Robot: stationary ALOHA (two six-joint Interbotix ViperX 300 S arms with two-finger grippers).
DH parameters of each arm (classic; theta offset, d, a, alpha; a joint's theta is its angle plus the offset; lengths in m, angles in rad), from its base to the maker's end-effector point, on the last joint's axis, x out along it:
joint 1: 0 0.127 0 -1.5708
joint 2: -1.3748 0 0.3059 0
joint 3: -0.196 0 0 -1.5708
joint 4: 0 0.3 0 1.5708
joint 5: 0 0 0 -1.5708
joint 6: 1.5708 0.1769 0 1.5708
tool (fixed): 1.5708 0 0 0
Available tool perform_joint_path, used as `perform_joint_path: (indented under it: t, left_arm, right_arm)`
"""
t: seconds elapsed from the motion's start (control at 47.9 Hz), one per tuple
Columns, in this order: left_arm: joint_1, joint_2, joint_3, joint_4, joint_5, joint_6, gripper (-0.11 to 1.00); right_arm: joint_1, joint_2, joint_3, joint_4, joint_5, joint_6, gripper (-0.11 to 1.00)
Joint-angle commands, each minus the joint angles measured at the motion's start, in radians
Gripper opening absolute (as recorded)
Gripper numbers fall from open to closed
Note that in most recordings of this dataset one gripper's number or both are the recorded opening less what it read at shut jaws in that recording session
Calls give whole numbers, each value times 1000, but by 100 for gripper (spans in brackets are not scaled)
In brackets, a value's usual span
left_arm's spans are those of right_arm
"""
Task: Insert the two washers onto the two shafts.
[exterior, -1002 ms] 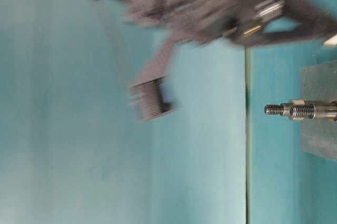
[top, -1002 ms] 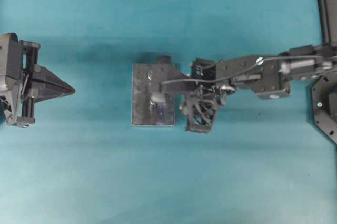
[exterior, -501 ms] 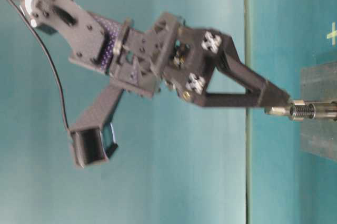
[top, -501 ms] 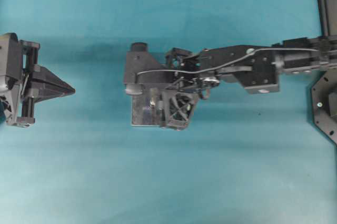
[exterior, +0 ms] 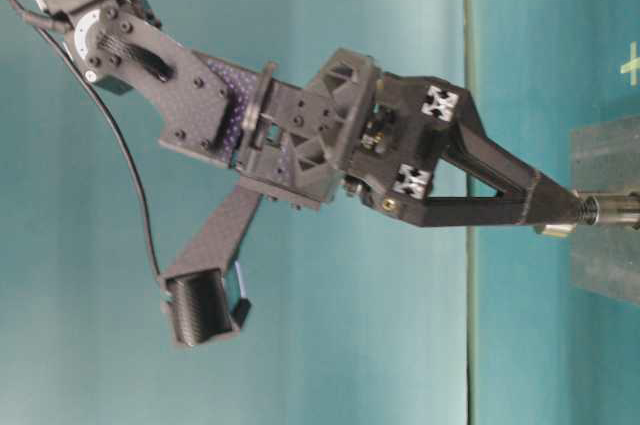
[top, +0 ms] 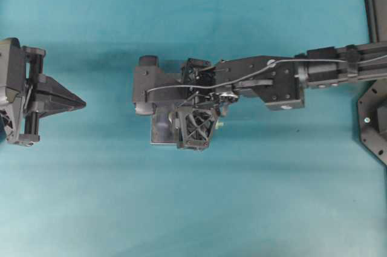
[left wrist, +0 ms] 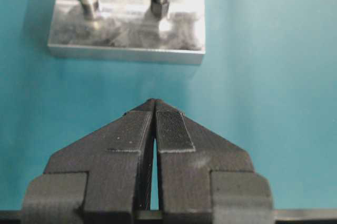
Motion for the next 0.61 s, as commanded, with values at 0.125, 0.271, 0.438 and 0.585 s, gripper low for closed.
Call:
perform_joint_path:
  t: [0.125, 0.271, 0.438, 0.585]
  left_arm:
    - [2, -2, -9, 3, -8, -2, 0]
    - [0, -6, -9, 3, -6, -2, 0]
    - [0, -11, -8, 3, -6, -2, 0]
    - [0, -18, -8, 3, -6, -2, 0]
  right_arm:
    - [0, 8, -25, -2, 8, -14, 33]
    - [0, 28, -38, 3, 12, -14, 33]
    - [0, 46, -58, 8, 26, -14, 33]
    - [5, 52, -71, 32, 49, -12, 65]
